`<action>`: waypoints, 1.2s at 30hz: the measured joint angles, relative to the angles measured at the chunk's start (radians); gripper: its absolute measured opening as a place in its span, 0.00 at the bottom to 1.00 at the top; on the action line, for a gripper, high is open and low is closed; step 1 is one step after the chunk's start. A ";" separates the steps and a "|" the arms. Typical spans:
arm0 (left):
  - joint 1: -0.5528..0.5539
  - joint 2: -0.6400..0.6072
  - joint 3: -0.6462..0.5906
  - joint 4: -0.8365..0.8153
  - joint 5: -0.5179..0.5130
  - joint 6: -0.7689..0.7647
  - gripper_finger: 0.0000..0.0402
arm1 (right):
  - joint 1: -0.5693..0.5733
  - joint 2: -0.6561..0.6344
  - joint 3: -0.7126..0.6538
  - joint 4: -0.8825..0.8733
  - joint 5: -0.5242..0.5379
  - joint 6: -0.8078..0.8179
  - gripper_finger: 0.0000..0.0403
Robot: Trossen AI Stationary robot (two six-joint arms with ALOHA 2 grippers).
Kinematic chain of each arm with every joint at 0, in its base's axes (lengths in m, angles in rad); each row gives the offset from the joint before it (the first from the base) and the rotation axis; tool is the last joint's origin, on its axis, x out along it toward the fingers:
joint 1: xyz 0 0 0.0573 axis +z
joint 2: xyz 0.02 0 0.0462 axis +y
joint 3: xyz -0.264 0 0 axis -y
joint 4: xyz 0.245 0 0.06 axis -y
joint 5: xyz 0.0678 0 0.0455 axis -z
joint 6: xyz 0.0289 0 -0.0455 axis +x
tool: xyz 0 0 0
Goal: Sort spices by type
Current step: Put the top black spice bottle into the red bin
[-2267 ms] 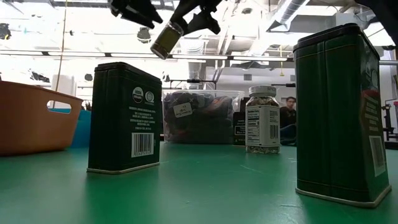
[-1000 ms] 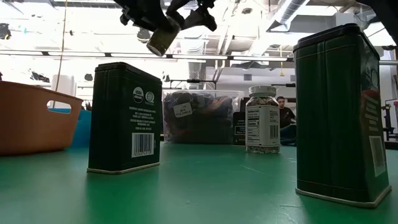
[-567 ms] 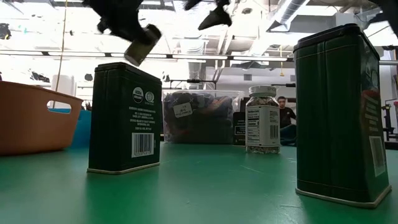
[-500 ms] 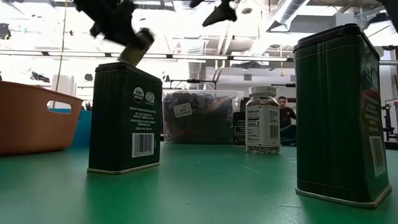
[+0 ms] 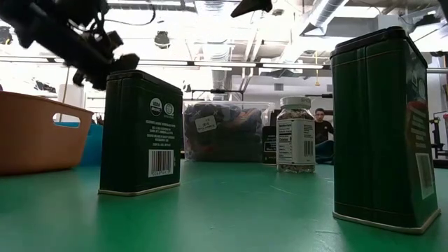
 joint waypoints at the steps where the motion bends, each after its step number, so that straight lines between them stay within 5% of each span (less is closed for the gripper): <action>1: 0.005 0.000 -0.017 0.008 0.000 -0.026 0.35 | 0.008 0.001 0.000 -0.003 0.005 0.000 0.89; 7: 0.023 0.000 -0.107 0.121 0.000 -0.105 0.35 | 0.036 -0.002 0.000 -0.021 0.068 0.008 0.89; 14: 0.057 0.026 -0.173 0.301 0.001 0.025 0.37 | 0.048 -0.003 0.000 -0.036 0.070 0.031 0.89; 36: 0.198 0.408 -0.178 0.682 0.083 0.009 0.45 | 0.072 -0.004 0.000 -0.036 0.082 0.058 0.89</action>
